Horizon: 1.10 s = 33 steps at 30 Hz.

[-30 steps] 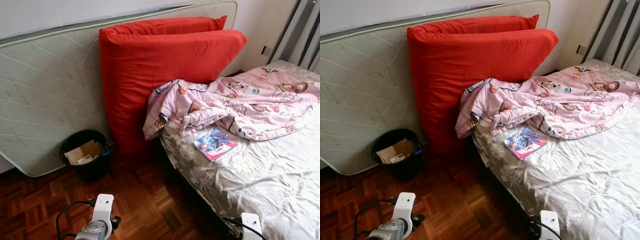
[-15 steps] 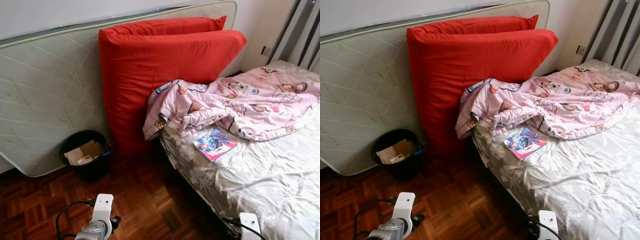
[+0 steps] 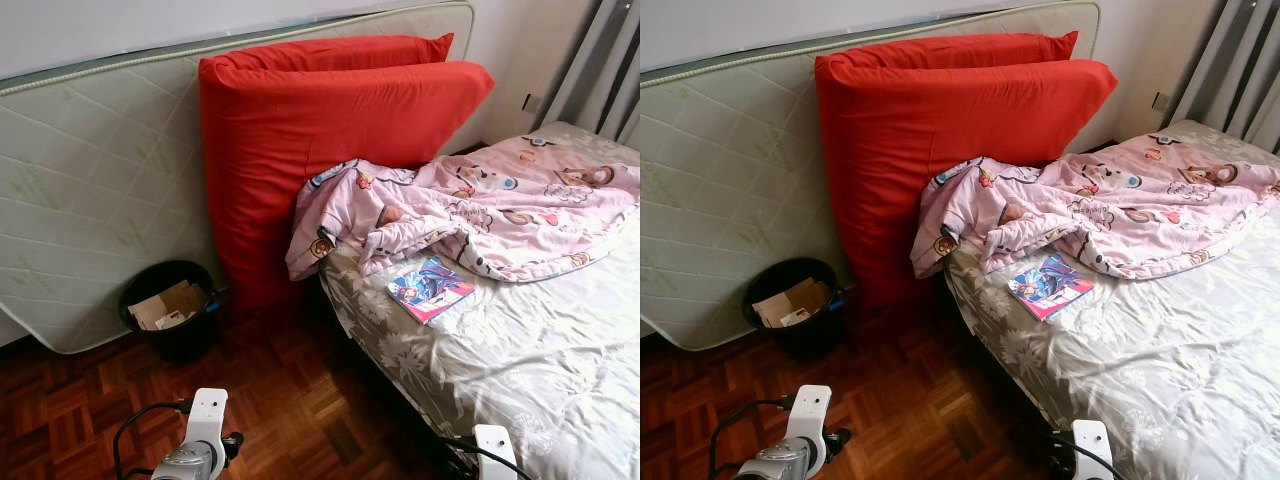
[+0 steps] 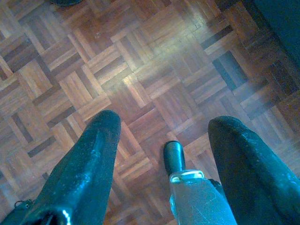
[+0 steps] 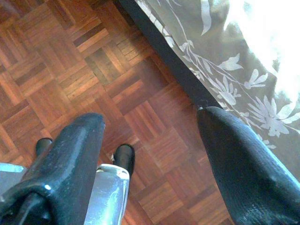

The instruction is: Clean up the room

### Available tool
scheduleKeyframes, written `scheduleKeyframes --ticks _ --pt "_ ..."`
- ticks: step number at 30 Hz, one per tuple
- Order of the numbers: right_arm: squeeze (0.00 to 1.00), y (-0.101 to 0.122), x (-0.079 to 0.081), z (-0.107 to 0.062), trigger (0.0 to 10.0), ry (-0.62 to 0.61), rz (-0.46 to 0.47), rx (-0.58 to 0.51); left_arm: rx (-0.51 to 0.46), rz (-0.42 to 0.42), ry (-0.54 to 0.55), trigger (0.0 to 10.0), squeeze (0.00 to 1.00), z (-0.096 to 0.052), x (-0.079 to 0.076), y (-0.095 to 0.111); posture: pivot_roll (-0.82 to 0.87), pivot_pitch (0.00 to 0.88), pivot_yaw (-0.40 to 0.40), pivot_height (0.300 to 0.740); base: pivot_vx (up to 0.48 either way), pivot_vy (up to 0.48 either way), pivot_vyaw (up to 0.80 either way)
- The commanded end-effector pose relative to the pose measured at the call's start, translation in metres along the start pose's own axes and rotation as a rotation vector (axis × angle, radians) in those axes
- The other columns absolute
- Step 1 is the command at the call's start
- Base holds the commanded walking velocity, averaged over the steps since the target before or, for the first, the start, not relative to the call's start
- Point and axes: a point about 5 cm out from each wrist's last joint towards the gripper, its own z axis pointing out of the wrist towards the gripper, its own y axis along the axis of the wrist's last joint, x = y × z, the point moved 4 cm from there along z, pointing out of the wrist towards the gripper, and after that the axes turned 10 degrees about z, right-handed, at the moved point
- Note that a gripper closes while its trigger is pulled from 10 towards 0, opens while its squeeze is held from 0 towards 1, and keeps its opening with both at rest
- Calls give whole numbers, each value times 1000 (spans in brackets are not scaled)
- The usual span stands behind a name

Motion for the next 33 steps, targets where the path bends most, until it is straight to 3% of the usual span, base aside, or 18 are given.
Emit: scheduleKeyframes --ticks 1,33 --pt "0 1 -1 0 10000 1 -5 -2 22 -6 -6 10000 0 -1 -1 -9 28 0 -20 740 0 0 0" --pt "0 1 -1 0 10000 -1 0 -4 31 -19 -8 10000 0 -1 -1 -10 23 0 -16 740 0 0 0"
